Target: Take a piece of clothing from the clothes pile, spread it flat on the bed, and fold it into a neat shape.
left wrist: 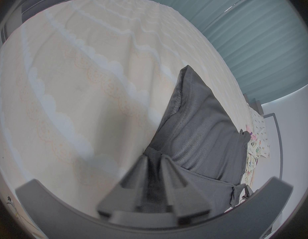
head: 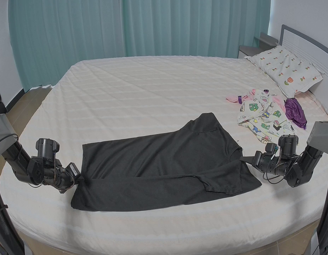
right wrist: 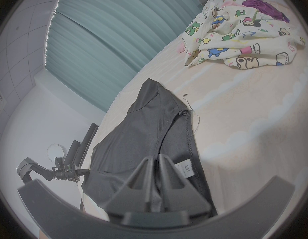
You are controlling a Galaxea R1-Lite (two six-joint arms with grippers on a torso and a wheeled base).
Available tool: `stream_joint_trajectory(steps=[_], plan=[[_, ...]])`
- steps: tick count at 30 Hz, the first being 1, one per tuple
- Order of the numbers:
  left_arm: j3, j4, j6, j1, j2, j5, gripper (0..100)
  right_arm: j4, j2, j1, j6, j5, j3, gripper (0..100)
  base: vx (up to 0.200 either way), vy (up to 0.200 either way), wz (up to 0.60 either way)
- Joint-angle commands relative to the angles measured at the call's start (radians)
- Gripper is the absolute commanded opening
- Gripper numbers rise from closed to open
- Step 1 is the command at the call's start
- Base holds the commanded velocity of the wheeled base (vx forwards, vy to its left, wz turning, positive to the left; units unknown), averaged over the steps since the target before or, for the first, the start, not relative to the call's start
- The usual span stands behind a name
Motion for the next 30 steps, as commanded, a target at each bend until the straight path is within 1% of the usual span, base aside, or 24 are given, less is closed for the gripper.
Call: stream_joint_trajectory(steps=[1, 4, 5, 8, 9, 10, 11, 12, 13, 16, 19, 22, 27, 30], plan=[[-0.007, 0.000, -0.001, 0.000, 0.015, -0.002, 100, -0.005, 0.021, 0.006, 0.001, -0.002, -0.008, 100, 0.000, 0.000, 0.00], [-0.005, 0.000, -0.021, -0.006, 0.015, 0.000, 100, -0.007, 0.003, 0.003, 0.013, -0.017, -0.004, 100, 0.000, 0.000, 0.00], [-0.007, -0.002, -0.044, -0.006, 0.012, 0.001, 100, -0.010, -0.029, -0.007, 0.047, -0.032, 0.006, 100, 0.000, 0.000, 0.00], [-0.005, 0.000, -0.055, -0.001, 0.005, 0.001, 100, -0.013, -0.095, -0.008, 0.134, -0.054, 0.039, 100, 0.000, 0.000, 0.00], [-0.005, 0.000, -0.056, 0.000, 0.004, 0.001, 100, -0.015, -0.103, -0.008, 0.143, -0.057, 0.044, 100, 0.000, 0.000, 0.00], [0.000, 0.000, -0.070, 0.003, -0.010, 0.000, 100, -0.018, -0.152, 0.001, 0.197, -0.092, 0.076, 100, 0.000, 0.000, 0.00], [0.000, 0.000, -0.070, 0.003, -0.010, 0.000, 100, -0.018, -0.152, 0.001, 0.197, -0.092, 0.076, 100, 0.000, 0.000, 0.00], [0.001, 0.000, -0.106, 0.013, -0.042, -0.005, 100, -0.018, -0.195, 0.012, 0.243, -0.129, 0.118, 100, 0.000, 0.000, 0.00], [0.004, 0.000, -0.129, 0.020, -0.061, -0.013, 100, -0.018, -0.216, 0.026, 0.264, -0.149, 0.136, 100, 0.000, 0.000, 0.00], [0.004, 0.000, -0.195, 0.037, -0.113, -0.039, 100, -0.007, -0.275, 0.078, 0.350, -0.230, 0.200, 100, 0.000, 0.000, 0.00], [0.009, 0.003, -0.245, 0.046, -0.151, -0.052, 100, -0.002, -0.295, 0.147, 0.412, -0.315, 0.257, 100, 0.000, 0.000, 0.00], [0.009, 0.001, -0.314, 0.057, -0.171, -0.059, 100, -0.004, -0.273, 0.205, 0.442, -0.356, 0.297, 100, 0.000, 0.000, 0.00], [0.030, -0.002, -0.317, 0.059, -0.162, -0.062, 100, -0.011, -0.223, 0.233, 0.441, -0.362, 0.311, 100, 0.000, 0.000, 0.00], [0.030, -0.002, -0.317, 0.059, -0.157, -0.062, 100, -0.016, -0.192, 0.234, 0.439, -0.368, 0.309, 100, 0.000, 0.000, 0.00]])
